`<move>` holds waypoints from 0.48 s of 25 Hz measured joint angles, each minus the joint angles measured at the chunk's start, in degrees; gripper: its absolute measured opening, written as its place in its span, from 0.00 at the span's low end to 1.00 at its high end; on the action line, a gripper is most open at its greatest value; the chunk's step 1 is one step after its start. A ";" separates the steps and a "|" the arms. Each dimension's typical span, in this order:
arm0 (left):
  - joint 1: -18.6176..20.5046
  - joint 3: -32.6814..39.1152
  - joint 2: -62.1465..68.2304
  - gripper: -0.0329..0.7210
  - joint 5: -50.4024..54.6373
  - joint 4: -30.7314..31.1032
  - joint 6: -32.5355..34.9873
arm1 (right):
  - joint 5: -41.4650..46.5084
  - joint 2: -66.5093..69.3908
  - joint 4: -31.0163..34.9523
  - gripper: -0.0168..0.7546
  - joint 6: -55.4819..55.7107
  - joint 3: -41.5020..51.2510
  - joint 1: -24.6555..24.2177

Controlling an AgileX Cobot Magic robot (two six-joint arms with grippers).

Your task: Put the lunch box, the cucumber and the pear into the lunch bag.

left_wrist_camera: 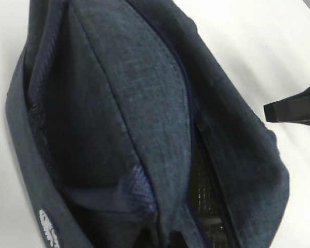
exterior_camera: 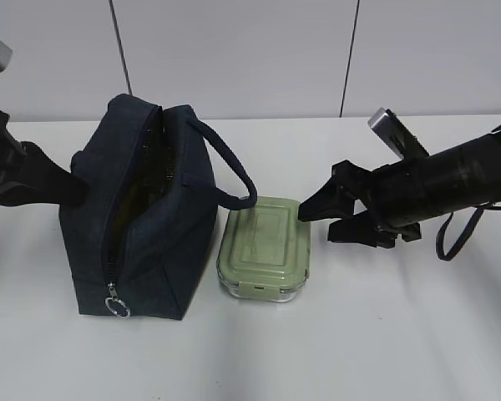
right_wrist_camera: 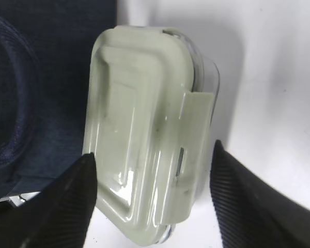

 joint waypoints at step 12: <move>0.00 0.00 0.00 0.05 0.04 -0.05 0.00 | 5.92 5.61 2.57 0.71 -6.50 0.00 -1.06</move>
